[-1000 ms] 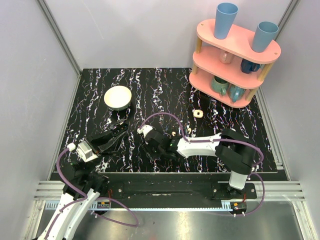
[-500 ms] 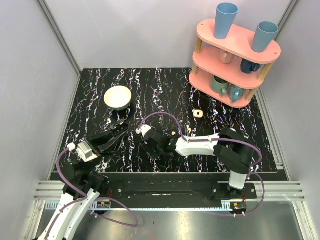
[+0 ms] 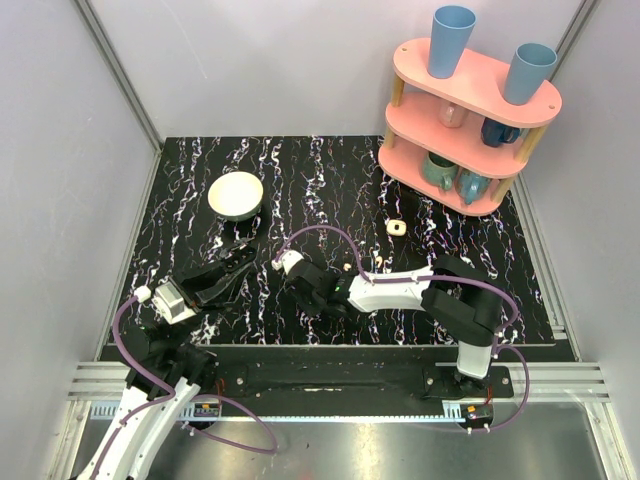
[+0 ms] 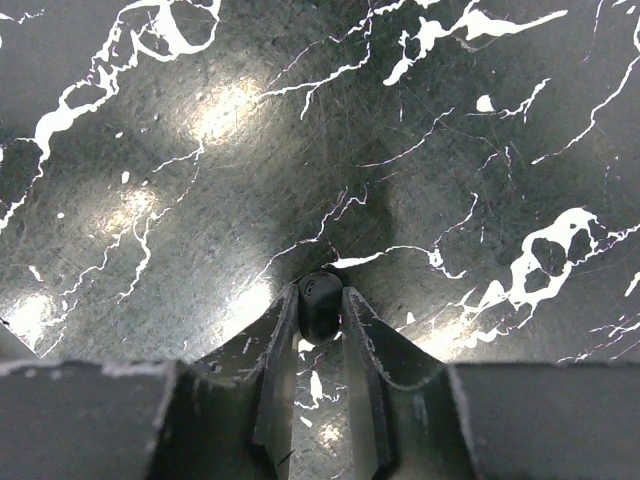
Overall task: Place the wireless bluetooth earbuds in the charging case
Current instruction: Pick up the right earbud from the center of the board.
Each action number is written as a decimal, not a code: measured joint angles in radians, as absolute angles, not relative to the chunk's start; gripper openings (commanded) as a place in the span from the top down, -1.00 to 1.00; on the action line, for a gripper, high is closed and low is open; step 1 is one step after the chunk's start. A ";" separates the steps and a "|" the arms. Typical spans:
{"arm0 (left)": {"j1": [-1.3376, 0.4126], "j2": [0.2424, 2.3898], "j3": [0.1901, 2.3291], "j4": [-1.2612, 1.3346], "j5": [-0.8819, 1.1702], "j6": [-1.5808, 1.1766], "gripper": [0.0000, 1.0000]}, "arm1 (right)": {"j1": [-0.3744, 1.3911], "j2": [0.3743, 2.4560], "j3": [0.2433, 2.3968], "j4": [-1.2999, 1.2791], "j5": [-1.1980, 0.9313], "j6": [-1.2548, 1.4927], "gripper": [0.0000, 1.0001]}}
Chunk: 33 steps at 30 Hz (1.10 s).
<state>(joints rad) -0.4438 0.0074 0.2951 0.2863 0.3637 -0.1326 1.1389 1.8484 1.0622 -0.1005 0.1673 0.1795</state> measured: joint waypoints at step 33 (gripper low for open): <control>-0.434 0.007 0.295 0.287 0.371 -0.141 1.00 | 1.138 1.823 1.063 -0.153 0.199 0.207 0.29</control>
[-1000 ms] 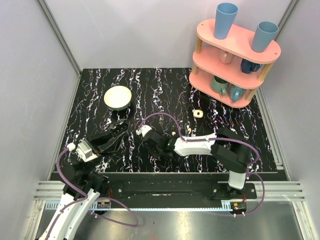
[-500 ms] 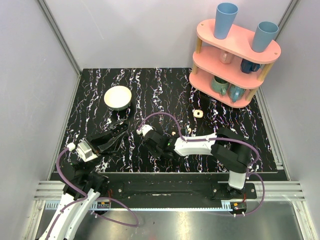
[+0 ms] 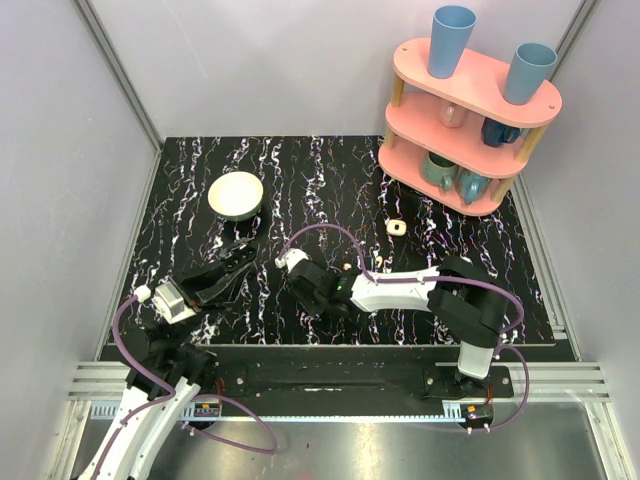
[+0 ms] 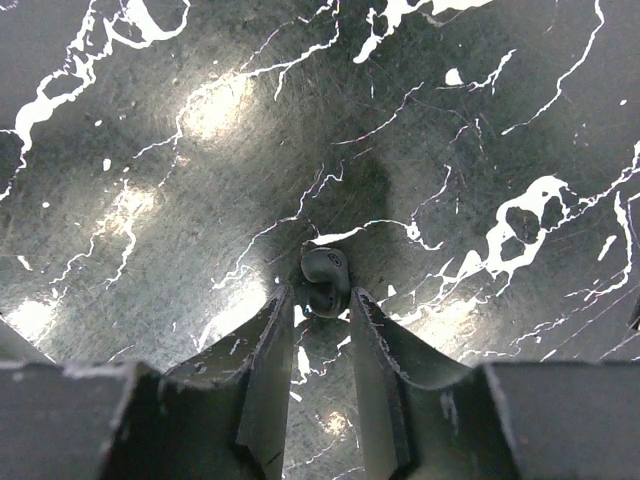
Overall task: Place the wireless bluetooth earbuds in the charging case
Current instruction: Pick up the right earbud from the center of the board.
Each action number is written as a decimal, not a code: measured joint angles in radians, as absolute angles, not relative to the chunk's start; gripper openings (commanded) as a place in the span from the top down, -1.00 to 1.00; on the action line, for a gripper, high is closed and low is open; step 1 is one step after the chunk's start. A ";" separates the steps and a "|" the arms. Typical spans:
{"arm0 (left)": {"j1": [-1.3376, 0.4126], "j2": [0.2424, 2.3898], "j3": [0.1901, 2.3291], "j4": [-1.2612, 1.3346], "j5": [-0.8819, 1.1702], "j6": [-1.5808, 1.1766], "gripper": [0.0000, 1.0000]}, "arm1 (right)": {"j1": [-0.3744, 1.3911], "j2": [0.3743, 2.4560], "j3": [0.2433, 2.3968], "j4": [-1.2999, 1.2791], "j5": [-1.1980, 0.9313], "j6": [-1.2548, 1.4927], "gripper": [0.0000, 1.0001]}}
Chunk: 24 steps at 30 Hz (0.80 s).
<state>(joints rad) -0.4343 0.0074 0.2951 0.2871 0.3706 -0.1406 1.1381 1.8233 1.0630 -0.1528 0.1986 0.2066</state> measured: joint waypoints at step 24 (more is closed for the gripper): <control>-0.429 0.007 0.295 0.289 0.376 -0.151 1.00 | 1.099 1.816 1.079 -0.154 0.157 0.234 0.58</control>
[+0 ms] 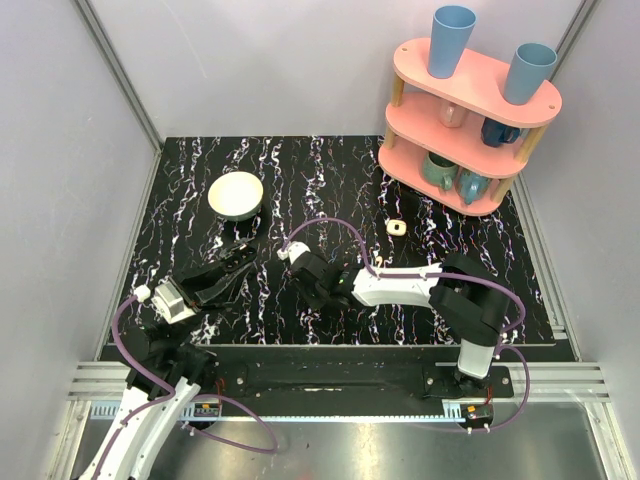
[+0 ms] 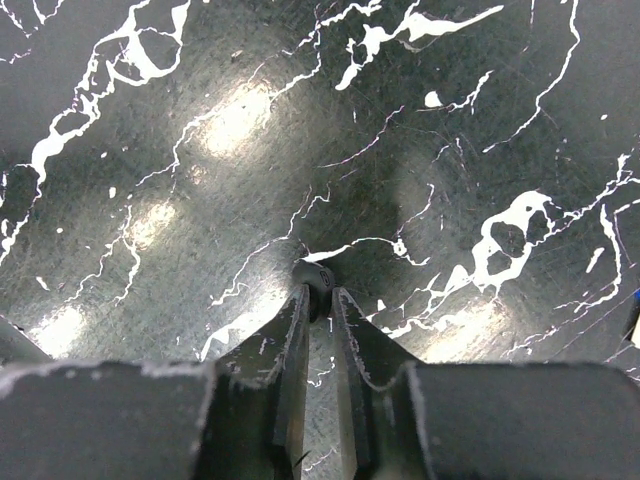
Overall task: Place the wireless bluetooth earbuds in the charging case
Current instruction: Pick up the right earbud from the center of the board, then insert the right earbud into the right side groove of the charging case.
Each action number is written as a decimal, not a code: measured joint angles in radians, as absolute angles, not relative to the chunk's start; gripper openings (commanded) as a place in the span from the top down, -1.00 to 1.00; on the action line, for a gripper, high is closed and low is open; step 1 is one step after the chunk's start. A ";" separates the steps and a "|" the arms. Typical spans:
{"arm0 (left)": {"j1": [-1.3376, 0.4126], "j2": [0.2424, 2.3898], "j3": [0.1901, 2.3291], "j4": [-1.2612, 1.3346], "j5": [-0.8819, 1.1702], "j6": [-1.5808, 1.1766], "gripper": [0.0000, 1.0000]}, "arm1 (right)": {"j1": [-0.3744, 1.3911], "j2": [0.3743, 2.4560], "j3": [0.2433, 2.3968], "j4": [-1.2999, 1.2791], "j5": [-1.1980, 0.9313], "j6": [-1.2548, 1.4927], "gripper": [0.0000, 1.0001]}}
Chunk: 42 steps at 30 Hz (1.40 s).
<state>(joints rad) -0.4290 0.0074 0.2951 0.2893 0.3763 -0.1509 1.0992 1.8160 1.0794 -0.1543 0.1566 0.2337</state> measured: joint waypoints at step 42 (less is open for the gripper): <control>-0.422 0.045 0.295 0.320 0.480 -0.175 1.00 | 1.069 1.012 1.069 -0.220 -0.191 -0.286 1.00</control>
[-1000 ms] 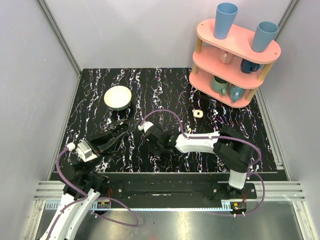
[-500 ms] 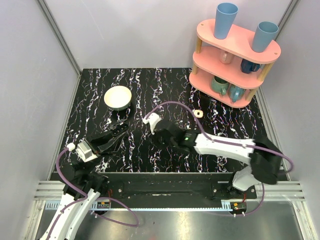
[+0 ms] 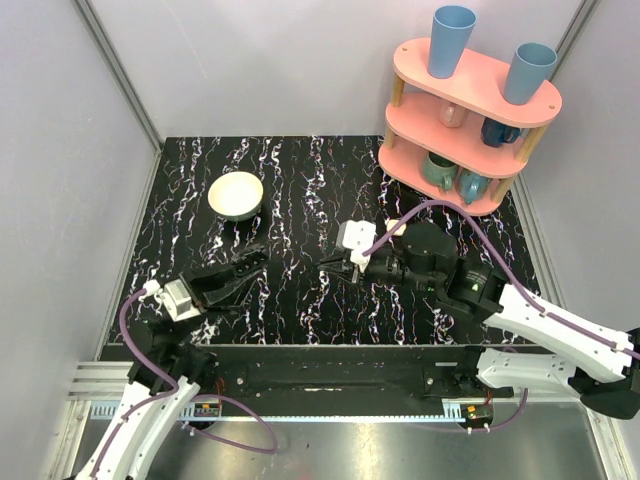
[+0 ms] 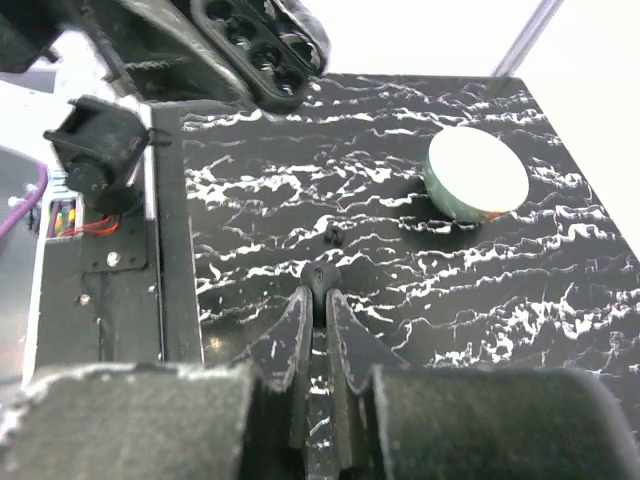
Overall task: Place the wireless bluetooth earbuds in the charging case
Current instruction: Insert the right earbud into the right side groove of the charging case.
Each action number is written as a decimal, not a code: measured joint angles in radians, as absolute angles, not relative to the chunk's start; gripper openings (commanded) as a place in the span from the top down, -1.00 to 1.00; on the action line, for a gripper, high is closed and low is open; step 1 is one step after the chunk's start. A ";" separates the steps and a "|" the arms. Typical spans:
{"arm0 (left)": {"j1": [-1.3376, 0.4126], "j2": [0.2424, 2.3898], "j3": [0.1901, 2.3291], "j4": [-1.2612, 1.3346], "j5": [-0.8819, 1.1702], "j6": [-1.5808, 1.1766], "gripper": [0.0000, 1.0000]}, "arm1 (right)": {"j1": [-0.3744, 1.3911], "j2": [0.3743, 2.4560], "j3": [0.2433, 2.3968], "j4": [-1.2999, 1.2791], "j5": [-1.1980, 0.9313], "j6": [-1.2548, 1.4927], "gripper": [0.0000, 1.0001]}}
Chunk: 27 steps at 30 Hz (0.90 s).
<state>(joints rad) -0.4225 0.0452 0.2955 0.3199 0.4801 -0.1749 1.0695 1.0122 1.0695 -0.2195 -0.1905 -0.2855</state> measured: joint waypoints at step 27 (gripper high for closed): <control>-0.422 0.244 0.315 0.529 0.878 -0.341 1.00 | 1.067 1.243 1.482 -0.564 -0.761 -0.603 0.98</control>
